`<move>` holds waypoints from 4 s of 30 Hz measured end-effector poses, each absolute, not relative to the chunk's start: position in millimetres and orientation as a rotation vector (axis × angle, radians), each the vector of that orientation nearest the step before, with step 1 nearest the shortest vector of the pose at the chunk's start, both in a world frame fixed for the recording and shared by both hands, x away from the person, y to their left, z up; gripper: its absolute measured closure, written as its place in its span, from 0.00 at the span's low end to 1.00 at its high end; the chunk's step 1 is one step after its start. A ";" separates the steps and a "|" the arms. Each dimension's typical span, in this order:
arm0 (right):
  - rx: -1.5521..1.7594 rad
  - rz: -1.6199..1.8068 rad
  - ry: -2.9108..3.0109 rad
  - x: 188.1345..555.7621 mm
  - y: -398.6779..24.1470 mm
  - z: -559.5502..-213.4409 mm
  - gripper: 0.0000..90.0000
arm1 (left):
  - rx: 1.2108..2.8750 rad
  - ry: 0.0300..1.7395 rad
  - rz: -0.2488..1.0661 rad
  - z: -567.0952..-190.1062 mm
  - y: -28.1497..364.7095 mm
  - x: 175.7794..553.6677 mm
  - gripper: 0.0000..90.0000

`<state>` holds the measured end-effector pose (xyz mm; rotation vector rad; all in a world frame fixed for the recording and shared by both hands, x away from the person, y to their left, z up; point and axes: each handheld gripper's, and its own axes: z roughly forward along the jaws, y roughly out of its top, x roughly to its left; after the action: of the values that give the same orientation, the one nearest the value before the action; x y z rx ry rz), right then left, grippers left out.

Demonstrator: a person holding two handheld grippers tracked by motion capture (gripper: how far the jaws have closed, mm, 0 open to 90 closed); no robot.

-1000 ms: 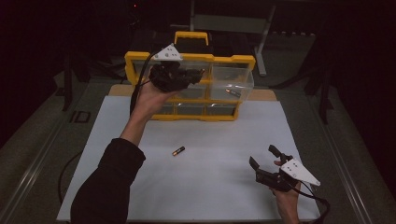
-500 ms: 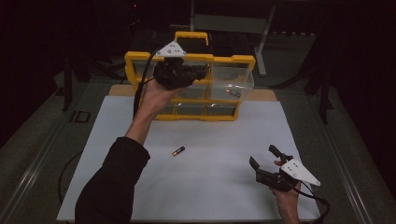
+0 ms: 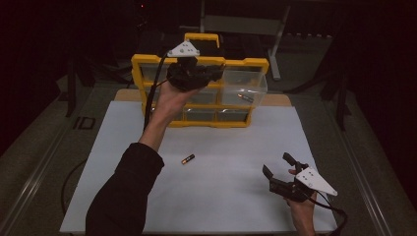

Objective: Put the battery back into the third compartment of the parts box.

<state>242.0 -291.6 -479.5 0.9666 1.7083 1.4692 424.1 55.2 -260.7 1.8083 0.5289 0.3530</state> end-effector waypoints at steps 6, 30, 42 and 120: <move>0.963 1.469 1.707 242.0 -292.0 -479.4 0.15 | 1.802 0.526 0.339 -262.4 47.5 427.0 0.86; 0.961 1.473 1.707 241.9 -292.2 -479.1 0.15 | 1.803 0.557 0.388 -262.8 27.2 434.6 0.86; 0.961 1.476 1.708 242.1 -291.8 -479.2 0.15 | 1.823 0.529 0.369 -265.2 16.2 435.6 0.86; 0.964 1.476 1.713 241.8 -291.3 -479.7 0.15 | 2.156 0.646 0.303 -309.0 80.4 430.1 0.06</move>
<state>241.8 -291.3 -479.7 0.9636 1.7126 1.4757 430.1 80.4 -309.0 2.1559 0.6463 0.3034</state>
